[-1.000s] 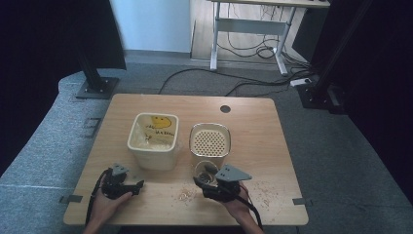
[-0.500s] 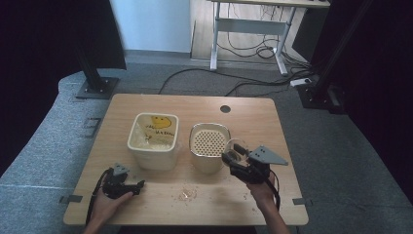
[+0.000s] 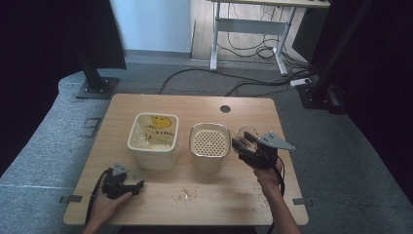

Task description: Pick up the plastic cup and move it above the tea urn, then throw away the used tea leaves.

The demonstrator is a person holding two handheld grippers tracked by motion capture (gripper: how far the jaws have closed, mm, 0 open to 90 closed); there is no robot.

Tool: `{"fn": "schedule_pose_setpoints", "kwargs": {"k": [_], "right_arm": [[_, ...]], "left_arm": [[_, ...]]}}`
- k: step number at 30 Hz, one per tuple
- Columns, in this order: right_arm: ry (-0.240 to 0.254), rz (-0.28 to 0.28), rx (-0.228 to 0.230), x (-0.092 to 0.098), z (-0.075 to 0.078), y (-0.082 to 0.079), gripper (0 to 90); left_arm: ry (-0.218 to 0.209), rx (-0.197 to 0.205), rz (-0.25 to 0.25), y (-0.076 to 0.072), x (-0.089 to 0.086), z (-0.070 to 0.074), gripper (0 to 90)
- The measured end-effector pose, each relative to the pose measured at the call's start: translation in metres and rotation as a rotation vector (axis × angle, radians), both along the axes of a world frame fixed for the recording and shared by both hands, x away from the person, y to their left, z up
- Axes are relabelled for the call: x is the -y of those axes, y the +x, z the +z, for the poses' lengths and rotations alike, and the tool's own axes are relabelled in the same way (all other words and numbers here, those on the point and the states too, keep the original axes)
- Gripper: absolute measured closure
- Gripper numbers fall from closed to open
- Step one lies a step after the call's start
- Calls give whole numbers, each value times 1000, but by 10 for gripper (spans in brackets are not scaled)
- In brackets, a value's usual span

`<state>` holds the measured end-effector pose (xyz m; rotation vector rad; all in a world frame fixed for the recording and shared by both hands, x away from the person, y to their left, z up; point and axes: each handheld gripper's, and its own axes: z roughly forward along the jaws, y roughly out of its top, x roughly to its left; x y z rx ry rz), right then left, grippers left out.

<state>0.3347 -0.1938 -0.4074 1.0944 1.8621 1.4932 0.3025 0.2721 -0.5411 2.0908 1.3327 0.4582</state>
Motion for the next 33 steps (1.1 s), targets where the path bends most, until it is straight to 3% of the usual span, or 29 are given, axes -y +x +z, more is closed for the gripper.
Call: {"fn": "schedule_pose_setpoints", "kwargs": {"k": [13,17,18,19,20,22,27,30,33], "right_arm": [[-54,-26,13,-6,9,17,435],[-103,-35,36,-10,16,20,435],[-138,-38,45,-13,19,22,435],[-138,-38,45,-13,19,22,435],[-175,-46,54,-15,23,25,435],[-199,-52,56,-16,26,27,435],[-246,-47,62,-20,33,35,435],[-245,-32,59,-20,36,38,435],[-285,-50,68,-22,41,43,435]], "left_arm": [[-8,0,-7,-1,-1,1,151],[-11,1,-4,-1,-1,1,151],[-9,0,-4,0,-1,1,151],[-9,0,-4,0,-1,1,151],[-7,-2,-7,0,-2,1,151],[-8,-2,-6,0,-2,1,151],[-10,-3,-6,0,-2,1,152],[-10,-3,-5,0,-2,1,151],[-11,-3,-3,0,-2,1,151]]}}
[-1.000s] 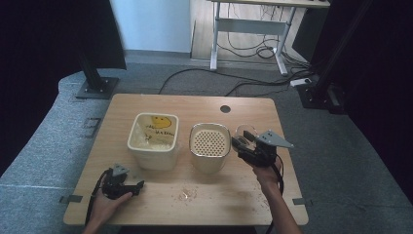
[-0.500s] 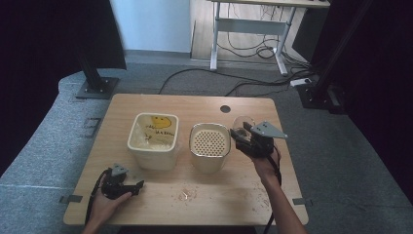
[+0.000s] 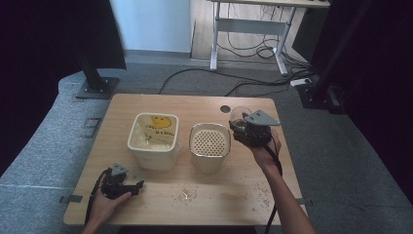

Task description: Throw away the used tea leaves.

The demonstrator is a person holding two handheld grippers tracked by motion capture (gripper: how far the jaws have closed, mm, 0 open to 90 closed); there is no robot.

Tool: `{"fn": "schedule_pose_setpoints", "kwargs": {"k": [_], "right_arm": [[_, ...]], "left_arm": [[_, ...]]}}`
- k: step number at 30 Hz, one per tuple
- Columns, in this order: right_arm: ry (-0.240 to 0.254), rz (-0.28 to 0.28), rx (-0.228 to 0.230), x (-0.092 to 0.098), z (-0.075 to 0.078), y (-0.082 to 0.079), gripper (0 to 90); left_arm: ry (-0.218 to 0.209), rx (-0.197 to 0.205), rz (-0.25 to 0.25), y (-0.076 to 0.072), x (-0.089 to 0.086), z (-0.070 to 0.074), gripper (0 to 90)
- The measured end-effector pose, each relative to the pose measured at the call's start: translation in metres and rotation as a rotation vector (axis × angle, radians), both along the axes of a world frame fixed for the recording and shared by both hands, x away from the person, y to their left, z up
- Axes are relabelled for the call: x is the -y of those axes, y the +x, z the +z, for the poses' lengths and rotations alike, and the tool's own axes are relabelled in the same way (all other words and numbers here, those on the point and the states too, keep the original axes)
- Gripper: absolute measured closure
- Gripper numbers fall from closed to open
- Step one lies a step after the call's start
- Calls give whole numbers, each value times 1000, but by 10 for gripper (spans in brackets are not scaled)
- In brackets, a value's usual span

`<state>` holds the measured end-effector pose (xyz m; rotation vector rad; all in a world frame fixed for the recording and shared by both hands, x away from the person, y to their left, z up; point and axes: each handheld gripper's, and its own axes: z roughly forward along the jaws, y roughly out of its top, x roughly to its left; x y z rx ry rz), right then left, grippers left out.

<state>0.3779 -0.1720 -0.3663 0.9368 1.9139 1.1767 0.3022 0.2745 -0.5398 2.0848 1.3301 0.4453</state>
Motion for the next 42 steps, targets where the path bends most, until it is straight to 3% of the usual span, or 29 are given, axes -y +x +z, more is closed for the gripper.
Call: {"fn": "schedule_pose_setpoints", "kwargs": {"k": [1,3,17,21,27,33,34,38,40,41,42], "right_arm": [[-40,-15,14,-2,3,2,435],[-66,-25,18,-5,4,4,435],[-118,-35,0,-14,-1,8,434],[-172,-35,6,-19,-5,8,435],[-320,-16,21,-31,-17,17,432],[-438,-33,64,-39,-21,22,431],[-438,-33,64,-39,-21,22,431],[-608,-38,133,-51,-22,20,429],[-737,-30,190,-58,-25,18,426],[-737,-30,190,-58,-25,18,426],[-769,-25,200,-61,-27,18,426]], "left_arm": [[-2,2,-2,0,0,0,152],[-1,1,-4,-1,0,1,152],[-1,0,-12,-1,1,1,152],[0,-1,-11,-1,1,1,152],[1,-4,-10,-1,0,0,152],[1,-4,-7,0,0,0,152],[1,-4,-7,0,0,0,152],[2,-4,-8,-1,0,0,152],[3,-4,-8,0,0,0,152],[3,-4,-8,0,0,0,152],[3,-4,-9,0,0,0,152]]}}
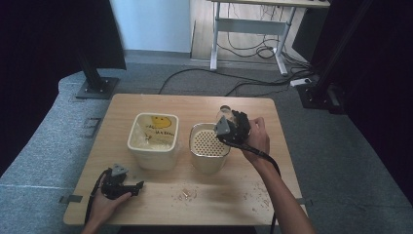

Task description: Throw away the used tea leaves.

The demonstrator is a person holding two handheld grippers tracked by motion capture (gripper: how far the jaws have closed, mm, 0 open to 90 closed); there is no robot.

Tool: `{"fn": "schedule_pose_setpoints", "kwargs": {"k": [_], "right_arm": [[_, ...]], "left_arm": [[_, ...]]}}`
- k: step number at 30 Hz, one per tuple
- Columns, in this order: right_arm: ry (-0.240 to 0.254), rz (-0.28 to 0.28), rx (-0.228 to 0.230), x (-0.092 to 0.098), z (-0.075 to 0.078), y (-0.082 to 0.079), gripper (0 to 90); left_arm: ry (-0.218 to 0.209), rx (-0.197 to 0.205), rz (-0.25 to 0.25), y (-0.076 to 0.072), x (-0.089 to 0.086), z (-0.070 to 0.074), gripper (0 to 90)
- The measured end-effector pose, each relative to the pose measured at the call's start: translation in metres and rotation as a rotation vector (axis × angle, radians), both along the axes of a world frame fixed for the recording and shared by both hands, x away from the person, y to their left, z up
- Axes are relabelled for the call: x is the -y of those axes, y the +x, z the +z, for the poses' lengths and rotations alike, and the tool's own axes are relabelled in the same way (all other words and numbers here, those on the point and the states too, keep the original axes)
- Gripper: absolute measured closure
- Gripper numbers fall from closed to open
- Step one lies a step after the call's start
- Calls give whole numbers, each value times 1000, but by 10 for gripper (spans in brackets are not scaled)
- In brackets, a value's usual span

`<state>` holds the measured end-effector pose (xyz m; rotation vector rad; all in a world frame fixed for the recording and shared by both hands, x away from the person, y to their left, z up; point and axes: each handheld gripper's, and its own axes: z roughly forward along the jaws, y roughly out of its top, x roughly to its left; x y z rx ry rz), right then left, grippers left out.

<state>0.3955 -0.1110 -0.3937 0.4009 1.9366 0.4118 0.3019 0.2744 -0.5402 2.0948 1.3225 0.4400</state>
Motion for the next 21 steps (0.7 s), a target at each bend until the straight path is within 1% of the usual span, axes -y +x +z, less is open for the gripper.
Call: {"fn": "schedule_pose_setpoints", "kwargs": {"k": [1,2,3,4,5,6,7,8,9,11,14,15,16,17,19,20,21], "right_arm": [[-66,15,21,-5,-4,-1,424],[-91,19,28,-7,-5,-1,421],[-136,24,45,-10,-8,-1,417],[-167,26,57,-12,-10,-1,414],[-219,34,77,-15,-12,-1,412],[-254,38,88,-17,-14,-1,412],[-300,40,108,-19,-16,-1,411],[-300,40,108,-19,-16,-1,411],[-397,35,146,-25,-23,-2,410],[-490,48,178,-28,-27,-1,410],[-565,57,218,-32,-32,1,412],[-596,47,231,-33,-33,1,412],[-596,47,231,-33,-33,1,412],[-636,51,253,-35,-35,1,413],[-682,66,279,-38,-38,1,413],[-682,66,279,-38,-38,1,413],[-729,82,296,-43,-39,1,412]], "left_arm": [[0,0,0,0,0,0,152],[0,0,0,0,0,0,152],[0,1,0,0,0,0,152],[1,1,0,0,0,0,152],[1,2,0,0,0,0,152],[2,1,0,0,0,0,152],[2,1,0,0,0,0,152],[2,1,0,0,0,0,152],[1,1,-1,0,0,0,152],[2,0,-2,0,0,0,152],[1,-1,-4,0,0,0,152],[1,-1,-4,0,0,0,152],[1,-1,-4,0,0,0,152],[1,-1,-5,1,-1,0,153],[1,-1,-5,1,-1,0,152],[1,-1,-5,1,-1,0,153],[1,-2,-5,1,-1,0,154]]}}
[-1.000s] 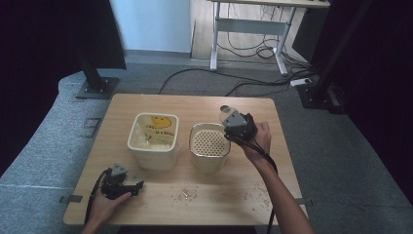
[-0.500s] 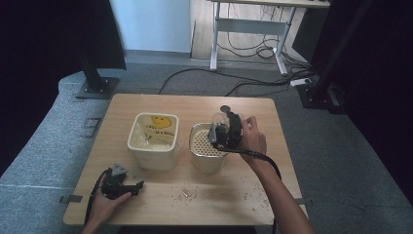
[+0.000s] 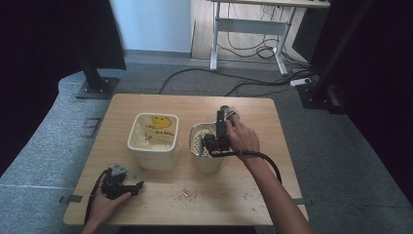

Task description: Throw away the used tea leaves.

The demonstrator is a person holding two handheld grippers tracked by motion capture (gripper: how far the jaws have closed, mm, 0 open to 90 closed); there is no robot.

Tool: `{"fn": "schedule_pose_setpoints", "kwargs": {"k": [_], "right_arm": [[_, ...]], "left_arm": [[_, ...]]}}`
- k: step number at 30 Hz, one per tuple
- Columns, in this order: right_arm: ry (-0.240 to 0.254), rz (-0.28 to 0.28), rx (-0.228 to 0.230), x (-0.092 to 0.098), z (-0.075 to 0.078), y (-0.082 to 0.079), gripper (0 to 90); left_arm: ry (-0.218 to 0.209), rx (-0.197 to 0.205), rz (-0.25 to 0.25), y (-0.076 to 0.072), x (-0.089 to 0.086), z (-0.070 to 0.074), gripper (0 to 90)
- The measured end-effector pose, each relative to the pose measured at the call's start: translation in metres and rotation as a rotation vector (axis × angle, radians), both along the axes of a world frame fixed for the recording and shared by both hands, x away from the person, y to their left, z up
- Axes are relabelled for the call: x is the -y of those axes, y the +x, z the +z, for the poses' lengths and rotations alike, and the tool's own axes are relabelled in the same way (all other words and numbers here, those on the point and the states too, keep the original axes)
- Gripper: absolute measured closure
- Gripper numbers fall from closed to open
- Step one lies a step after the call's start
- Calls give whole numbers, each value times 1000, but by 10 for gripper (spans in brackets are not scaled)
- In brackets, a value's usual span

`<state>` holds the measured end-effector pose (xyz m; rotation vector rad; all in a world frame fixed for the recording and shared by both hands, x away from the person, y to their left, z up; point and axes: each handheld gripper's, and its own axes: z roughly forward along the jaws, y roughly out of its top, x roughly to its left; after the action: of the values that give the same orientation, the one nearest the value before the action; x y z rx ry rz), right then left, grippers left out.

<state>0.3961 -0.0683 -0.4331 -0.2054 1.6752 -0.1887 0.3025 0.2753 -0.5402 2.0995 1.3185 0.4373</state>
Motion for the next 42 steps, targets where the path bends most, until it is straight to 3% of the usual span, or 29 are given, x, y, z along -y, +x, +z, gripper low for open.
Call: {"fn": "schedule_pose_setpoints", "kwargs": {"k": [4,10,13,16,18,20,23,29,31,34,37,38,42], "right_arm": [[-47,9,30,-4,1,-1,413],[-217,27,128,-6,-7,0,417],[-331,47,187,-7,-16,-1,416],[-398,66,221,-10,-21,-2,418],[-415,83,223,-11,-22,-3,418],[-402,76,226,-12,-20,-3,418],[-466,100,263,-15,-19,-5,424],[-403,73,250,-12,-9,-4,424],[-351,70,227,-12,-8,-6,424],[-309,66,206,-10,-7,-6,425],[-221,58,153,-9,-3,-6,425],[-188,52,132,-9,-2,-6,425],[130,27,-17,-4,12,-4,427]], "left_arm": [[1,0,0,0,0,0,155],[-2,-1,3,0,-1,0,156],[0,1,2,0,-1,0,156],[1,0,1,0,-1,0,156],[1,-1,1,0,-1,0,156],[1,-1,1,0,-1,0,156],[4,-1,1,0,0,0,155],[2,-1,-1,0,-1,0,156],[3,0,0,0,-1,0,155],[8,1,-2,0,0,0,154],[5,1,0,0,0,0,154],[7,1,-2,0,0,0,153],[5,2,-1,0,0,0,153]]}}
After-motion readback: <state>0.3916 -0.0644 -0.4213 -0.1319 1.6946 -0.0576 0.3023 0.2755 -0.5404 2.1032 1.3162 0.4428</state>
